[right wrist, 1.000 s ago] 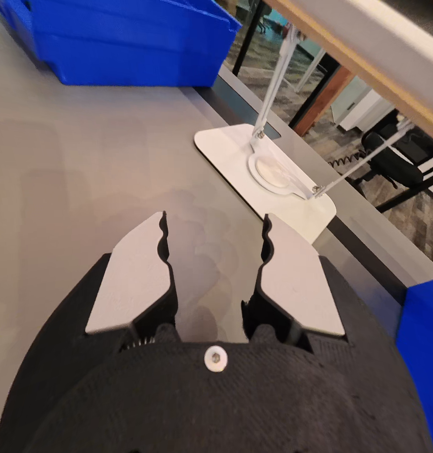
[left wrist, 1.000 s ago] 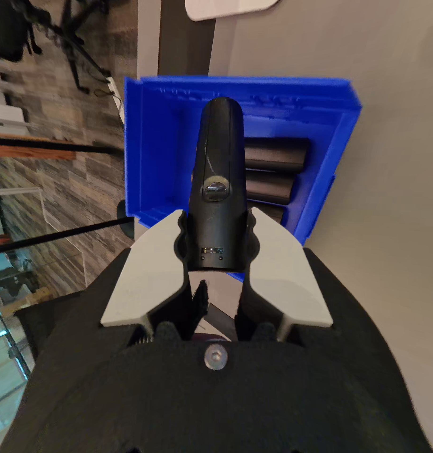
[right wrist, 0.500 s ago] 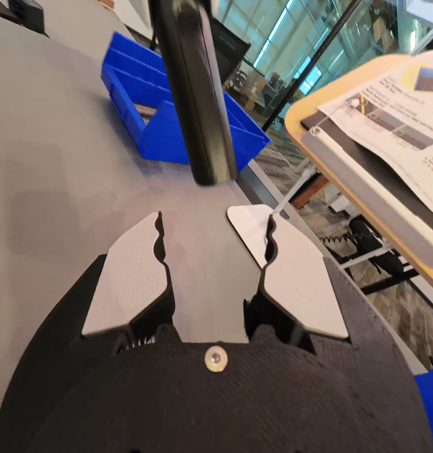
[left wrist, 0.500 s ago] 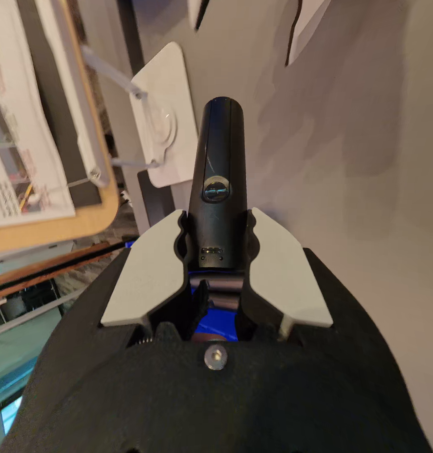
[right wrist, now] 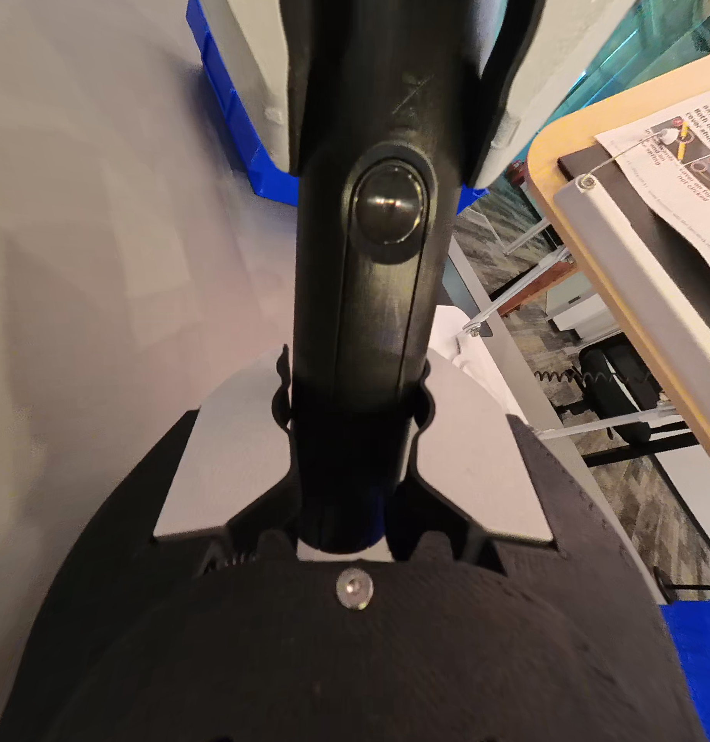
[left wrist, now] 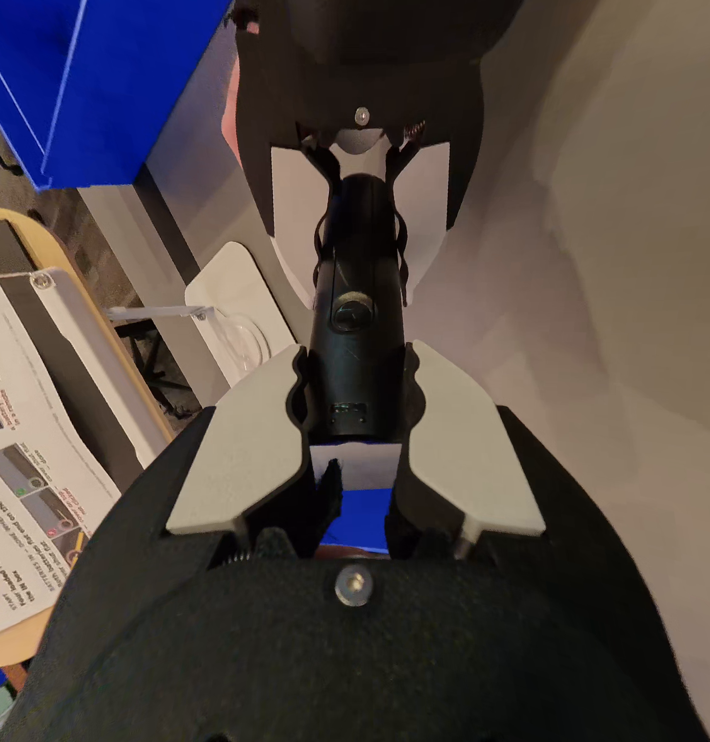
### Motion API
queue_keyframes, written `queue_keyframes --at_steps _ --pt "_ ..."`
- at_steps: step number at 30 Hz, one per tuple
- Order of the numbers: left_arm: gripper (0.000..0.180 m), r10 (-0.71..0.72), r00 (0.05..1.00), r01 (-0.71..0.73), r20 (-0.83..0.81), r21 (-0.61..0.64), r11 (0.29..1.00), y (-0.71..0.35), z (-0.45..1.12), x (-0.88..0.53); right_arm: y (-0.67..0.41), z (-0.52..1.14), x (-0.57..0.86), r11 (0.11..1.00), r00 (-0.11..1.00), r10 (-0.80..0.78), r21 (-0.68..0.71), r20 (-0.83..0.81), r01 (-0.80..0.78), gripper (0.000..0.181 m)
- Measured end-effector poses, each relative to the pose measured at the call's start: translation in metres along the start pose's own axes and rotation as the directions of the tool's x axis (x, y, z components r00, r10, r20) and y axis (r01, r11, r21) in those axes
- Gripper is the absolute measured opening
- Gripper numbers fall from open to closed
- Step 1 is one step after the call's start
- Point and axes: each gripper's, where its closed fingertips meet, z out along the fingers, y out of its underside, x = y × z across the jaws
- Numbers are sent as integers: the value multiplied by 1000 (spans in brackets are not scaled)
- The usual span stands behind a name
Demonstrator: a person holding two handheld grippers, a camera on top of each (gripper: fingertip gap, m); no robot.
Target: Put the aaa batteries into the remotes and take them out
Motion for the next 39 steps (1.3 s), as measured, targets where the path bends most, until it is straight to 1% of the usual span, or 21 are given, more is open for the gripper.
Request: queue_keyframes --at_steps 8,13,19,23,25,26,28,29,31,34,36,37,39 --pt "46 13 1000 -13 -3 6 1000 -6 -4 -5 -4 -7 5 998 999 49 46 15 -50 58" --pt "46 7 999 -7 49 -1 1000 -1 -6 -12 -7 -9 8 989 993 118 83 31 -120 58" --pt "55 -68 992 67 106 20 998 8 -13 -24 -3 -11 15 977 981 191 94 40 -194 58" --pt "65 -188 970 168 152 134 977 12 -22 -36 -6 -15 21 959 968 248 129 47 -252 58" --pt "71 -285 945 245 159 235 941 13 -26 -41 -7 -16 24 949 960 274 148 51 -279 58" --pt "73 -343 926 286 155 304 909 13 -29 -44 -8 -17 25 942 955 289 158 62 -295 58" --pt "77 -450 888 362 95 459 812 5 -32 -46 -10 -20 26 933 950 304 179 73 -313 58" --pt "78 -482 873 386 70 505 772 3 -31 -46 -11 -21 26 930 948 306 188 83 -317 58" --pt "83 -525 848 407 73 545 733 3 -22 -47 -14 -22 26 919 940 326 200 101 -340 58" --pt "82 -539 839 381 75 626 681 -12 -13 -48 -17 -22 22 910 933 335 211 136 -357 58" --pt "80 -554 831 386 46 670 634 -22 -9 -50 -19 -22 18 909 932 326 217 157 -355 58" --pt "80 -565 825 394 16 701 595 -26 -8 -52 -19 -22 16 908 931 326 220 167 -357 58" --pt "76 -585 809 408 -54 769 493 -33 -12 -57 -19 -21 16 901 923 342 218 174 -375 58"
